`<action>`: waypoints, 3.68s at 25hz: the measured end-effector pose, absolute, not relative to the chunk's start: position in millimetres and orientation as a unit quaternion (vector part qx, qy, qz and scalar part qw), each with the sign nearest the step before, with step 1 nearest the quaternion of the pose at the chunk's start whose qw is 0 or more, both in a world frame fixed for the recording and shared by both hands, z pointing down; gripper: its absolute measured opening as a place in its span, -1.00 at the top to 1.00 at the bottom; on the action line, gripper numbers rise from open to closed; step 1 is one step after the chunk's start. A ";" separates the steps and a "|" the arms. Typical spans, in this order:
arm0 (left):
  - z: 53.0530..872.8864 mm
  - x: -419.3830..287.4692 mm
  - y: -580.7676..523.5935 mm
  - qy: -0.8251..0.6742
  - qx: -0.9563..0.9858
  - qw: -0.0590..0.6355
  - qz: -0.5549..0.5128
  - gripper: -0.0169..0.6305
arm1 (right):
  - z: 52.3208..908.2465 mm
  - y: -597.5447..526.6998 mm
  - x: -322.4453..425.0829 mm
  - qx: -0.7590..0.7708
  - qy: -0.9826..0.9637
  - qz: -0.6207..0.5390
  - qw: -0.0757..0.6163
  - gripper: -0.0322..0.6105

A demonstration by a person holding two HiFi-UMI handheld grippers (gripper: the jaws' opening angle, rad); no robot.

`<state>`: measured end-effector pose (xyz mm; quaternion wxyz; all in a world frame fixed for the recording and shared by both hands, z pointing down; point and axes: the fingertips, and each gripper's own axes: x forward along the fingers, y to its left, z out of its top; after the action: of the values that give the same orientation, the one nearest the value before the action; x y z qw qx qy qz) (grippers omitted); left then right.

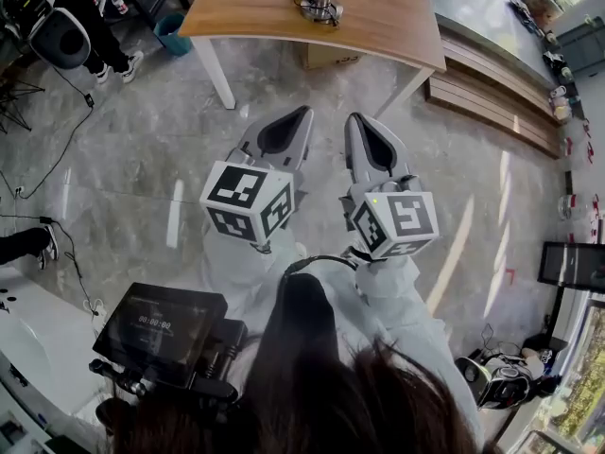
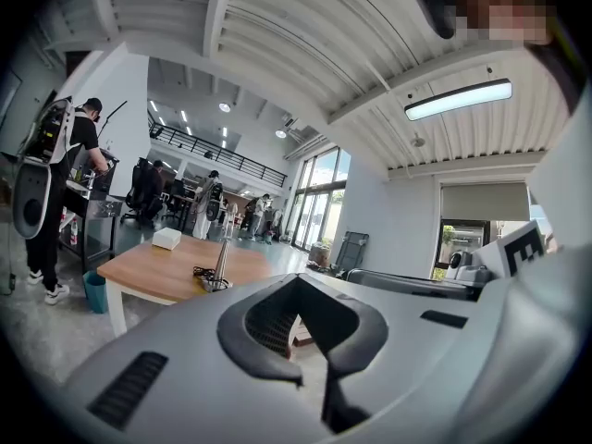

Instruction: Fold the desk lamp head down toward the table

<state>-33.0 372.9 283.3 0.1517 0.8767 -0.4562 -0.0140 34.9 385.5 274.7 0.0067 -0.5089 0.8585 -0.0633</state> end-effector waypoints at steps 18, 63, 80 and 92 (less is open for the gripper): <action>294.3 -26.4 149.7 -0.461 0.875 0.145 -0.009 0.94 | 293.7 168.8 59.3 -0.521 0.851 -0.072 0.012 0.89; 329.0 18.0 -313.4 -0.115 0.935 0.337 -0.011 0.22 | 456.3 -248.5 14.9 -0.194 0.963 -0.078 -0.171 0.32; 320.8 56.2 -325.8 -0.034 0.902 0.429 -0.002 0.84 | 450.4 -247.3 19.1 -0.201 0.962 -0.073 -0.169 0.51; 347.0 55.1 -332.5 -0.025 0.861 0.508 -0.023 0.81 | 439.7 -235.7 17.3 -0.192 0.965 -0.074 -0.165 0.51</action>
<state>55.1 -332.5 347.0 0.5076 0.8609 -0.0246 -0.0229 17.3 -235.7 439.7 -0.1652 -0.1917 0.9646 -0.0737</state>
